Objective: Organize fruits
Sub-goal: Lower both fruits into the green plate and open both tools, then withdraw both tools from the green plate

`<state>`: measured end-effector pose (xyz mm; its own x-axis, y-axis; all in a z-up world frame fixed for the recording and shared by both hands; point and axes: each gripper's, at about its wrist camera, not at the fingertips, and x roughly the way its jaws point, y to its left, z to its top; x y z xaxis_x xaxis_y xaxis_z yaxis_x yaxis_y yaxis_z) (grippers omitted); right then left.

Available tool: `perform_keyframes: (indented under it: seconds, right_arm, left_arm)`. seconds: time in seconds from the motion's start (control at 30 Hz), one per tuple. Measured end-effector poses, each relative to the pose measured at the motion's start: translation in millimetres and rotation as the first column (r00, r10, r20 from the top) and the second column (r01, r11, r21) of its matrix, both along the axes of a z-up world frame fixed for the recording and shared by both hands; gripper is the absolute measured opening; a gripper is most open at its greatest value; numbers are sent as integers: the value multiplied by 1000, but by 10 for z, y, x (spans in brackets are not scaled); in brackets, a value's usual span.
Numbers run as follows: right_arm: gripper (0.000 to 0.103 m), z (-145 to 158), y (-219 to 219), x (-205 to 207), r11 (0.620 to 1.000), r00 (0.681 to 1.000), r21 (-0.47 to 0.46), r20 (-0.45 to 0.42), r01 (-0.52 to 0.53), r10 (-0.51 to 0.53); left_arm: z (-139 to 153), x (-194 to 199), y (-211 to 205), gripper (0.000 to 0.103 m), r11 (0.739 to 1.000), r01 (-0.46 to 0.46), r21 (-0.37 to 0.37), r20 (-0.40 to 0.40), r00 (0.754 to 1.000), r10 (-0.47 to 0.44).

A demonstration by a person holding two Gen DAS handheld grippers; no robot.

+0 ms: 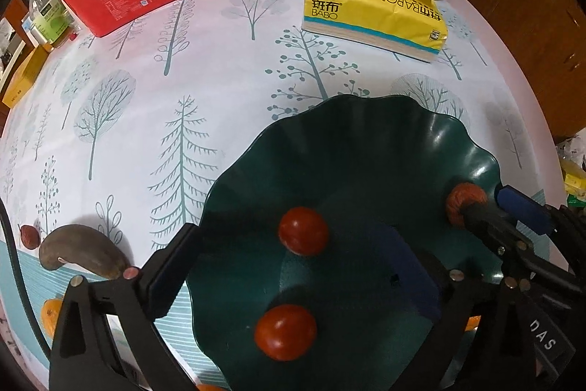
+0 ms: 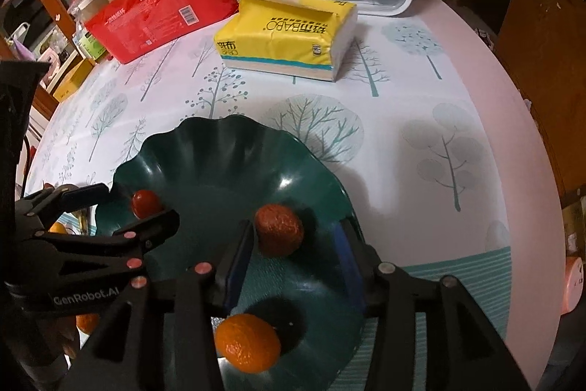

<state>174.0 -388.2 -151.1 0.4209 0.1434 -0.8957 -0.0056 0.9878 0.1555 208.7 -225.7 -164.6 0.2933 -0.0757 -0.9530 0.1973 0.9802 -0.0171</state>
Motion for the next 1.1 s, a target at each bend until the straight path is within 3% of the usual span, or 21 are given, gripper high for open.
perform_keyframes:
  seconds: [0.23,0.53,0.9,1.1]
  right_arm:
    - [47,77,5,-26,1000,1000,7,12,13,-13]
    - [47,339,81,-211,1000,998,5,64,-6,6]
    - [47,814,174,-528,1000,989,7,147,-8,7]
    - [47,1074,280,-749,1000,981,1,192,-15,14]
  left_arm:
    - [47,-56,51,102,1000,-7,-9,-2,1000,7]
    - [323,-279,119,102,999,-11,-31,39,999,12]
    - [829,-622,288,102,998,-1,-65,106,994,8]
    - [1085,-864,377,102,999,13,-47,138,990,-7]
